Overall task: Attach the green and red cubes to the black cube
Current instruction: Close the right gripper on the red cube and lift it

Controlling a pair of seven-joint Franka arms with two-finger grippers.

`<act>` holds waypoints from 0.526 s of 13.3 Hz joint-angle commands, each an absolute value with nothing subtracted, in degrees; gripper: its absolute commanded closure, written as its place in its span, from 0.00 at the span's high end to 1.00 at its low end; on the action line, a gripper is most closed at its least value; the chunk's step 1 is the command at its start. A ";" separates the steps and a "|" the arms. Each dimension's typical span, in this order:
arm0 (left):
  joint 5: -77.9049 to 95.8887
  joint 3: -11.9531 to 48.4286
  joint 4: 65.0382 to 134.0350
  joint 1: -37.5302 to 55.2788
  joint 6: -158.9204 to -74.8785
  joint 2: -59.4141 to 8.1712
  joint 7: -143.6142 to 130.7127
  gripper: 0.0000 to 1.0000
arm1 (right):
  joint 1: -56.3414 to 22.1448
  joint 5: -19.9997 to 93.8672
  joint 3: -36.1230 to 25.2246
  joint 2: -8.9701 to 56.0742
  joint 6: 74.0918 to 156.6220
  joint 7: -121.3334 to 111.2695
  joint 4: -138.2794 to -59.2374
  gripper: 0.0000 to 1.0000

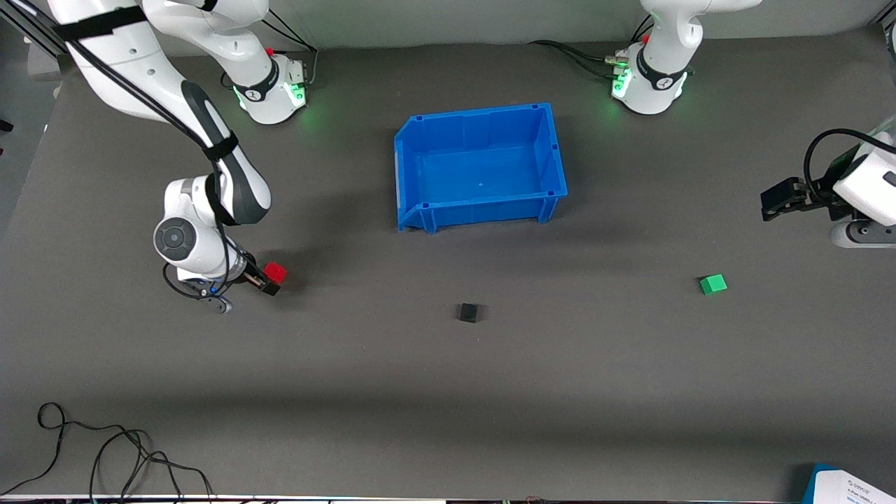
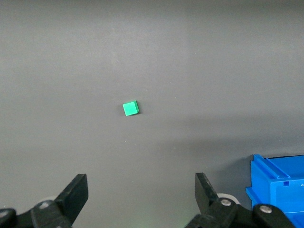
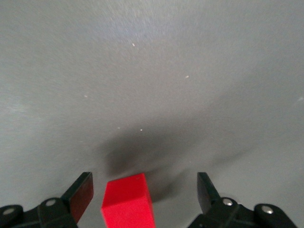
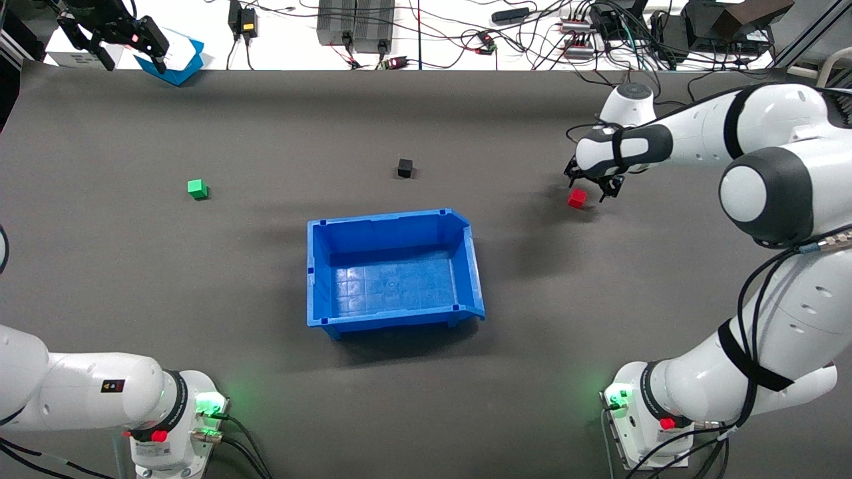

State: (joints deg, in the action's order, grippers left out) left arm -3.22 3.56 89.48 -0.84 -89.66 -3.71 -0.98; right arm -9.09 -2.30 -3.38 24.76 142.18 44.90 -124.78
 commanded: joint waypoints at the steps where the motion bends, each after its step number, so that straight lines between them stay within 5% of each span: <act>1: -2.72 3.25 89.56 -0.70 -90.18 -3.25 -0.18 1.00 | -9.32 -0.53 -3.34 25.05 143.09 43.86 -124.80 0.87; 7: -2.72 3.25 89.56 -0.70 -90.18 -3.25 -0.18 1.00 | -9.58 0.44 -2.99 25.31 143.00 43.94 -124.80 0.87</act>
State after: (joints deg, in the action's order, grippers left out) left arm -3.21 3.56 89.48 -0.84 -89.66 -3.71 -0.98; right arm -9.20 -1.16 -3.03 25.50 142.73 44.90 -124.68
